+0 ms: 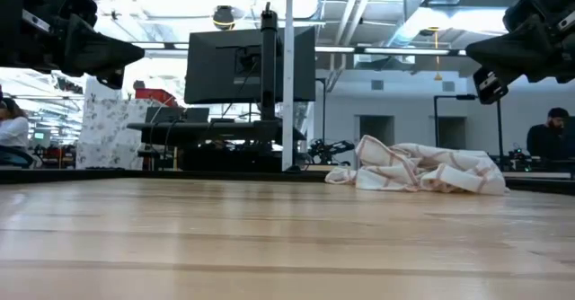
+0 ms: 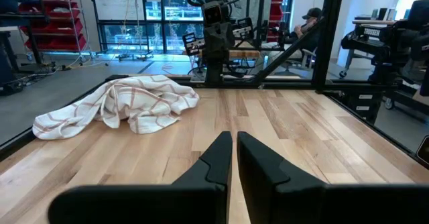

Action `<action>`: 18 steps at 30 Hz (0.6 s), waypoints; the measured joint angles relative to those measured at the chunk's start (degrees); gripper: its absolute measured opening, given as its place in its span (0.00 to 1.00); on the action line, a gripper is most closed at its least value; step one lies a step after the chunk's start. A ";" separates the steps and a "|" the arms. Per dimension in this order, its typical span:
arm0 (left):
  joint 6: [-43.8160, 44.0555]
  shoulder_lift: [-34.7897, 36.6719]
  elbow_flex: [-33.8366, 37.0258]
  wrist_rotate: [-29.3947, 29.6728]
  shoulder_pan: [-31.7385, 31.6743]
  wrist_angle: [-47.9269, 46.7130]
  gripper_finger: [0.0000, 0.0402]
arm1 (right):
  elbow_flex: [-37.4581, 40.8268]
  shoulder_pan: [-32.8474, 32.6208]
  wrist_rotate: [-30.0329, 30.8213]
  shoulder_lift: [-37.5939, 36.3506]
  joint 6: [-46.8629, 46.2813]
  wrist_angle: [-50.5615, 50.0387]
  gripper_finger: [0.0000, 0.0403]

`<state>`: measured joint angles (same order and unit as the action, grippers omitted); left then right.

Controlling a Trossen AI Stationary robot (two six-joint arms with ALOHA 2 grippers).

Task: Roll towel

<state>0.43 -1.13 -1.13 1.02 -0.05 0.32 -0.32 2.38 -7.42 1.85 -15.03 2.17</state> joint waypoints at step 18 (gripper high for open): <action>14.98 0.04 0.00 9.79 -0.02 2.22 0.02 | 0.00 0.04 0.01 -0.01 0.06 0.00 0.00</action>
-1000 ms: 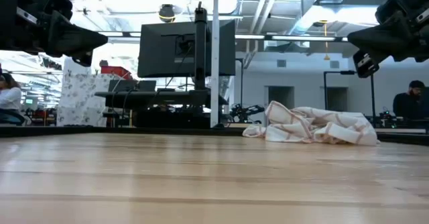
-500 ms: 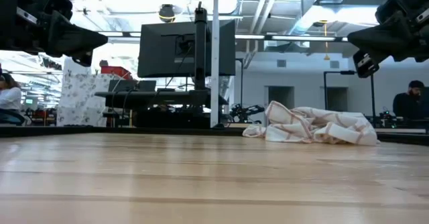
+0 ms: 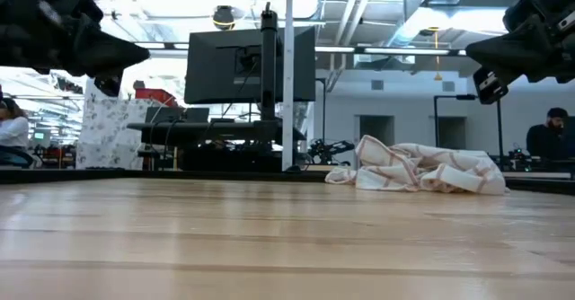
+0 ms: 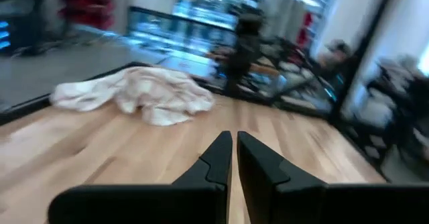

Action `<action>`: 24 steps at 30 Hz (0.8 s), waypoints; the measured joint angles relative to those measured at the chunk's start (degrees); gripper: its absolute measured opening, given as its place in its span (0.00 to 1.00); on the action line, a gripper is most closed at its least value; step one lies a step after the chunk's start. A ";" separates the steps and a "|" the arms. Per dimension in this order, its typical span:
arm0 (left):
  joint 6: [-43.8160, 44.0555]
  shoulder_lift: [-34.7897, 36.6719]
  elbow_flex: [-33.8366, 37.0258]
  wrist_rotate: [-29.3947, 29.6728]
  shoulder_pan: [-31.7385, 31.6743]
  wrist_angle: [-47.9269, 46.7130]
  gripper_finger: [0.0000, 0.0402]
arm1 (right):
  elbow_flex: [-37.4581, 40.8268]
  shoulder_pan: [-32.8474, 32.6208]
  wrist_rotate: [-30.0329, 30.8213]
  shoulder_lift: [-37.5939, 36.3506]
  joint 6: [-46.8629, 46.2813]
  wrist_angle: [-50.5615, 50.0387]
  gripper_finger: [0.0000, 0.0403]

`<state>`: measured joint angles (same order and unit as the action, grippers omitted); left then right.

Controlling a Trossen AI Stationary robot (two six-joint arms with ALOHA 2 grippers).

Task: Roll towel
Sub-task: Fold the white stripe kitchen towel

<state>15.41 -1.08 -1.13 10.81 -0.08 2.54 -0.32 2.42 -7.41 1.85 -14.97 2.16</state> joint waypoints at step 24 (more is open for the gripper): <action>8.69 -0.03 0.00 10.88 0.00 0.90 0.02 | -12.54 7.26 25.31 11.11 -15.51 21.51 0.00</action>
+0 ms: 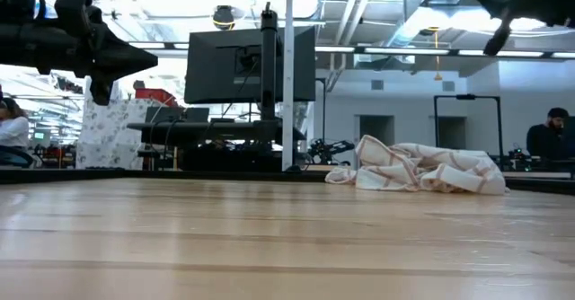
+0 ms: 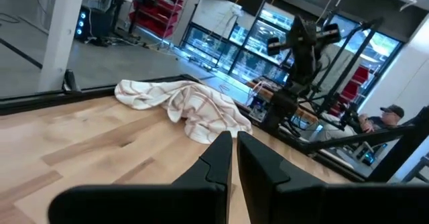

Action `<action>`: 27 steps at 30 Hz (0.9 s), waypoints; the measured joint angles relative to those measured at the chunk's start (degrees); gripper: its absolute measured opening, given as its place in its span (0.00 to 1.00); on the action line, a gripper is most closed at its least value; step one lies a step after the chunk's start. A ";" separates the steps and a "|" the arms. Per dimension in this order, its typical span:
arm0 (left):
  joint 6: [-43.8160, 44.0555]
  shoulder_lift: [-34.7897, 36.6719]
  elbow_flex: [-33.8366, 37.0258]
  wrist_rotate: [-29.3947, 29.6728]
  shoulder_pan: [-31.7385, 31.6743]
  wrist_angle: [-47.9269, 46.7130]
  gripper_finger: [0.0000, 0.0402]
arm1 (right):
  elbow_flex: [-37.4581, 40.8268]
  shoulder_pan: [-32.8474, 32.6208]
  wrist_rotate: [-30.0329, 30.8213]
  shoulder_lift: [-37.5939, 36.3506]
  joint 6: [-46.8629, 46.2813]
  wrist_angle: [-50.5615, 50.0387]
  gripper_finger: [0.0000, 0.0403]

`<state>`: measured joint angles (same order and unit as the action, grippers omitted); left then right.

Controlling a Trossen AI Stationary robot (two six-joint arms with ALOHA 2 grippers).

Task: Roll towel
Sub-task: Fold the white stripe kitchen towel

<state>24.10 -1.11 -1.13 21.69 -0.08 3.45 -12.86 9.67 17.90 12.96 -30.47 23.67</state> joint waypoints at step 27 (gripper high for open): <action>1.27 0.01 -0.02 -0.11 0.00 -0.62 0.02 | -21.63 2.85 -2.75 64.26 5.95 -27.55 0.23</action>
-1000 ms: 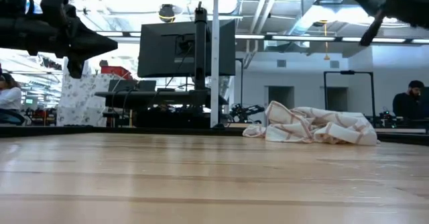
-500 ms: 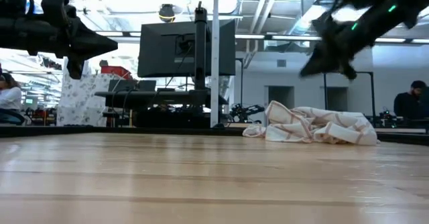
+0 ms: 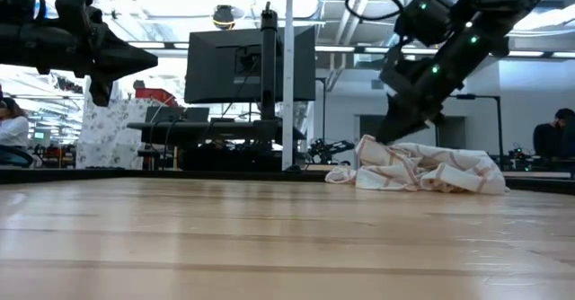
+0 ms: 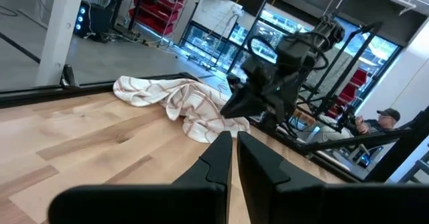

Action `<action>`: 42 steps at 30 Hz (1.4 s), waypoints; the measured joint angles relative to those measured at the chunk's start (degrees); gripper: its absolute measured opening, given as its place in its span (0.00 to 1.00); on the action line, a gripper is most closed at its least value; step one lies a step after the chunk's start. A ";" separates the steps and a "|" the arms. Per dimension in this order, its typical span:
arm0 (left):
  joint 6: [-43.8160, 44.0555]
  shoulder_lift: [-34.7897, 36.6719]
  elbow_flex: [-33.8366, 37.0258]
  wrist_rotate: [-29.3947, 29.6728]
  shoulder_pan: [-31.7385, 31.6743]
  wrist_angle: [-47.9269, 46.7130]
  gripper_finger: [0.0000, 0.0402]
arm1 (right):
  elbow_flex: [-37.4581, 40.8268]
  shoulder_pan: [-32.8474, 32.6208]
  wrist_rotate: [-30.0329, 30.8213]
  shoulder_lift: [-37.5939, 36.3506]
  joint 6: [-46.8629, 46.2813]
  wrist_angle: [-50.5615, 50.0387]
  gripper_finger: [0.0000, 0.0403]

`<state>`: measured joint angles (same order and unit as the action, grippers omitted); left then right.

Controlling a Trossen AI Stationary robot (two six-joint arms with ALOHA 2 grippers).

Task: Roll towel
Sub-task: Fold the white stripe kitchen towel

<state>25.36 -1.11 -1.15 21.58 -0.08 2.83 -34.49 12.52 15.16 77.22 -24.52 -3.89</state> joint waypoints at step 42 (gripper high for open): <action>0.58 0.00 0.02 0.09 0.00 0.06 0.02 | -9.92 2.33 -4.00 8.56 5.12 -10.18 0.19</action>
<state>25.95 -1.11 -1.13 21.67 -0.08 2.89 -44.41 14.86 11.16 85.78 -19.40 -14.07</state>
